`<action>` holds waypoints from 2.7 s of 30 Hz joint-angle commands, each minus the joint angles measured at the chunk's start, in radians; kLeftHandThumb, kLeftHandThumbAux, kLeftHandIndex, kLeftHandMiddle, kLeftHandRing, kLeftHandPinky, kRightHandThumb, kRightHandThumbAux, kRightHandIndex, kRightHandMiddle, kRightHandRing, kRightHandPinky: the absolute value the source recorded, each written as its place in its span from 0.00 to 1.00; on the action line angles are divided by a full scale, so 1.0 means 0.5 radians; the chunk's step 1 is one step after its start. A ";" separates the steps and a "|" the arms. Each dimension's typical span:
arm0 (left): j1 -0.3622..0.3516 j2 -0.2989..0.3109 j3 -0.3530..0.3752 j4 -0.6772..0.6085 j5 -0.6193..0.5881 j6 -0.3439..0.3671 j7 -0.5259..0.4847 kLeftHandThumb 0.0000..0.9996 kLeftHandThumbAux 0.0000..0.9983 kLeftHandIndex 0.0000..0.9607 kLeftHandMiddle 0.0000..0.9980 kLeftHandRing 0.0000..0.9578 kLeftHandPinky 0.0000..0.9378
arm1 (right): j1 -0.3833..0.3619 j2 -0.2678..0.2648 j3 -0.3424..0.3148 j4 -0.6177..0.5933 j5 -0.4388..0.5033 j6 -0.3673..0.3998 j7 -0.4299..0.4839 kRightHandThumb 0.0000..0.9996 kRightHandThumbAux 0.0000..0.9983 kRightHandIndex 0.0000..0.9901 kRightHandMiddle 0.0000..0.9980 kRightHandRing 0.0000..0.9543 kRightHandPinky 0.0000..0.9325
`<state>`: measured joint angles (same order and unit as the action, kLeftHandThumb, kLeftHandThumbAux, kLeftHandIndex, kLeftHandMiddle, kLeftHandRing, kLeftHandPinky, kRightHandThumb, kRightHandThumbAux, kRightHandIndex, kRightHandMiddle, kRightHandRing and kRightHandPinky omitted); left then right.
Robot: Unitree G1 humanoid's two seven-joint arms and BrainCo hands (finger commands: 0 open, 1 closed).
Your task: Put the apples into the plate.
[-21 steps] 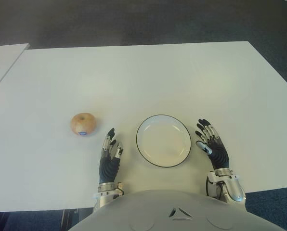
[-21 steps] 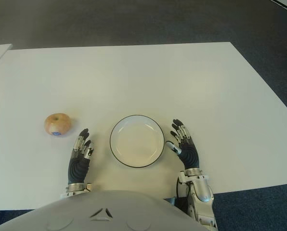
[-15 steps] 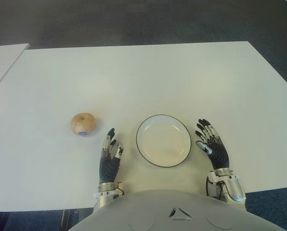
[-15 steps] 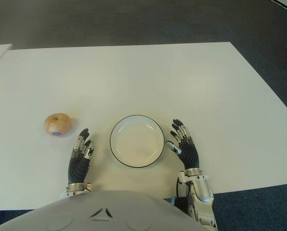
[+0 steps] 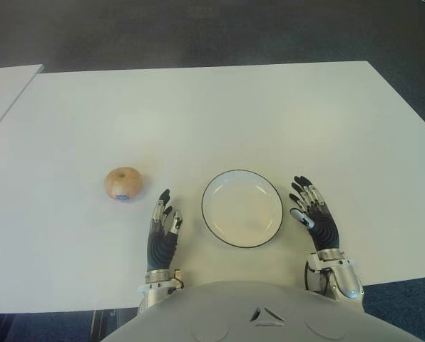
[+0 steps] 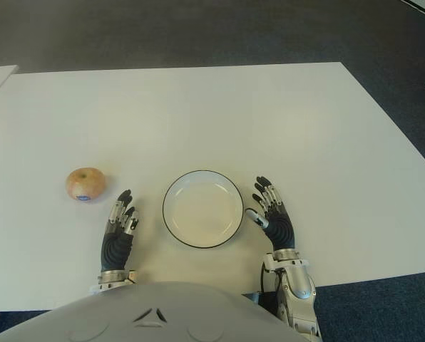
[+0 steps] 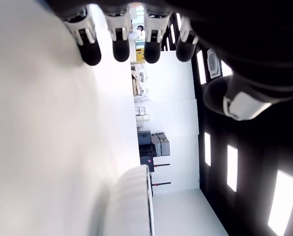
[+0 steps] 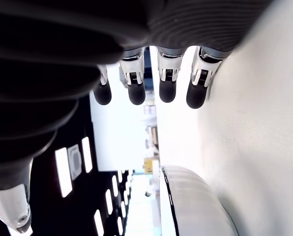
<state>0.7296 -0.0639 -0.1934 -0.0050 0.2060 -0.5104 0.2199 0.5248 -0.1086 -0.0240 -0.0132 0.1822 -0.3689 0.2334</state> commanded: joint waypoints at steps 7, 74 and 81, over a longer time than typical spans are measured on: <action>0.042 0.089 0.108 -0.278 0.572 0.001 0.204 0.05 0.43 0.00 0.00 0.00 0.04 | 0.058 -0.008 -0.003 0.157 -0.025 0.170 -0.006 0.18 0.63 0.00 0.04 0.01 0.02; -1.089 1.749 0.263 0.025 2.008 0.446 -0.195 0.29 0.24 0.03 0.00 0.00 0.00 | -0.024 -0.045 -0.089 0.283 0.019 0.143 0.047 0.20 0.62 0.04 0.06 0.03 0.05; -1.122 1.778 0.185 0.140 1.953 0.444 -0.119 0.30 0.25 0.03 0.00 0.00 0.00 | -0.011 -0.043 -0.086 0.266 -0.016 0.127 0.023 0.20 0.62 0.04 0.05 0.02 0.04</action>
<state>0.1822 0.8116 -0.0712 0.0268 1.1970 -0.2861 0.1450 0.4570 -0.1358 -0.0675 0.0585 0.1995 -0.3871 0.2642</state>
